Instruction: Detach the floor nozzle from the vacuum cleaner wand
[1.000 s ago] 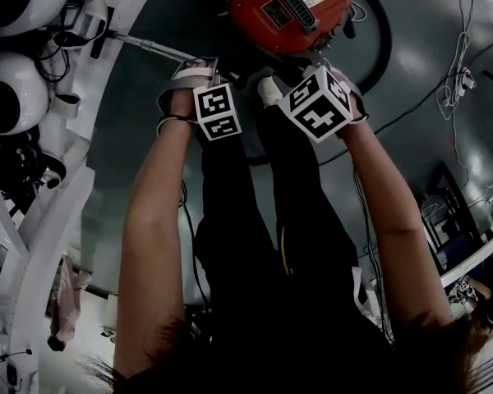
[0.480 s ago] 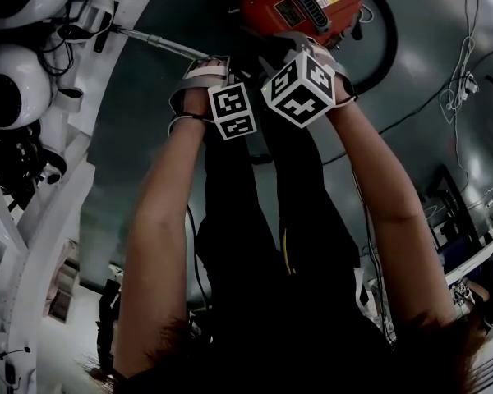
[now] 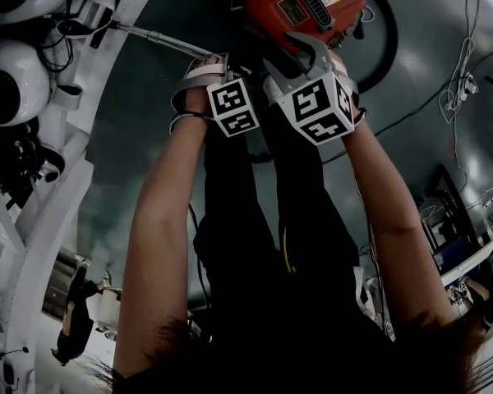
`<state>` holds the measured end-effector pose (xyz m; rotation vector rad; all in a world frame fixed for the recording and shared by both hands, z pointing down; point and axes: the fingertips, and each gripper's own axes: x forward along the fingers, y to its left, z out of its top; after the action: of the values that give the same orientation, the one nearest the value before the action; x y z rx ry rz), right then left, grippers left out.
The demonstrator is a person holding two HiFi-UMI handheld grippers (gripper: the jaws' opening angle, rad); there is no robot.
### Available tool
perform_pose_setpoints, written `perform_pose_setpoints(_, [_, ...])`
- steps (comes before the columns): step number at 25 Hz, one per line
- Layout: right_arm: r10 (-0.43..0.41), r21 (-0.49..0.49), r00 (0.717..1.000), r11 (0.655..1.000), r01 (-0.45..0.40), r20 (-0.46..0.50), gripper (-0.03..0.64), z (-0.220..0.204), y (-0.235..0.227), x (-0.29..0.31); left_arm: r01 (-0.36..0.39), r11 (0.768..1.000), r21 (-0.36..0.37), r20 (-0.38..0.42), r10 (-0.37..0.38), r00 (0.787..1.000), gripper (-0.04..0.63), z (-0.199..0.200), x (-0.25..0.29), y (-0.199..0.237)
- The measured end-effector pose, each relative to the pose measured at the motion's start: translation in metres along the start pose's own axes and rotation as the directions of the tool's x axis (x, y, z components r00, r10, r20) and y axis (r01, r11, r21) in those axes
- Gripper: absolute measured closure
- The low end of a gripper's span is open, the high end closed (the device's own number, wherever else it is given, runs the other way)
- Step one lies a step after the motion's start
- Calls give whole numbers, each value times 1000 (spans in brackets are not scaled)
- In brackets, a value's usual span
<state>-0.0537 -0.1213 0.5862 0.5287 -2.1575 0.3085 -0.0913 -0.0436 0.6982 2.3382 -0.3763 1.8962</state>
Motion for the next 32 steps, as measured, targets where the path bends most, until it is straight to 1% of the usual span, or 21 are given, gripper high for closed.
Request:
perform_pose_setpoints(2, [-18,28,1000,999,18,16,390,-4,-1,-12,2,1000,-17,9,-2,1000,362,-1,0,0])
perform_pose_setpoints(4, [-19,63,1000,998,17,24,391,-11,2,-22,10,999,-35,22,-9,1000,323,-1,-1,-3])
perform_pose_setpoints(6, [-20,97,999,995,18,26,397,-19,5,-29,13,999,-52,35,-11,999,306,2,-2,-6])
perform_pose_setpoints(10, [-39,173,999,984,38,1,475,-35,8,-33,5,995,-103,50,0,999,298,5,-4,-12])
perform_pose_setpoints(13, [-32,229,999,973,34,-14,489,-41,11,-31,31,991,-127,39,-26,999,278,1,-5,-23])
perform_pose_setpoints(15, [-28,264,1000,964,30,-14,501,-42,12,-30,51,989,-136,35,-46,998,283,-1,-4,-32])
perform_pose_setpoints(17, [-28,280,1000,959,30,-11,512,-42,13,-30,46,990,-135,18,-44,999,308,-3,-1,-36])
perform_pose_setpoints(20, [-22,295,1000,955,25,-14,520,-47,17,-30,38,989,-143,-21,-42,999,296,-7,7,-39])
perform_pose_setpoints(23, [-10,322,1000,947,14,-14,525,-55,21,-33,29,988,-149,-79,-41,996,309,-13,23,-46])
perform_pose_setpoints(24, [-8,327,1000,945,12,-13,526,-59,22,-34,5,988,-152,-99,-20,995,329,-15,29,-47])
perform_pose_setpoints(25, [-7,328,1000,944,11,-15,531,-64,23,-36,-39,986,-160,-116,20,993,378,-17,35,-44])
perform_pose_setpoints(26, [-6,327,1000,945,13,-20,534,-70,24,-37,-96,979,-178,-127,74,989,474,-19,38,-37])
perform_pose_setpoints(27, [-6,324,1000,946,15,-30,535,-77,25,-38,-148,967,-209,-136,121,983,585,-21,41,-29])
perform_pose_setpoints(28, [-6,319,999,948,19,-42,535,-86,27,-39,-172,952,-252,-146,138,980,584,-24,44,-24])
perform_pose_setpoints(29, [-5,314,998,949,22,-55,537,-94,29,-39,-169,939,-300,-157,126,980,584,-28,47,-22])
perform_pose_setpoints(31, [-12,311,997,950,36,-78,538,-108,33,-42,-135,916,-378,-152,83,985,584,-37,48,-23])
perform_pose_setpoints(32, [-22,315,996,948,48,-85,543,-113,35,-44,-121,908,-402,-125,76,989,584,-39,45,-24])
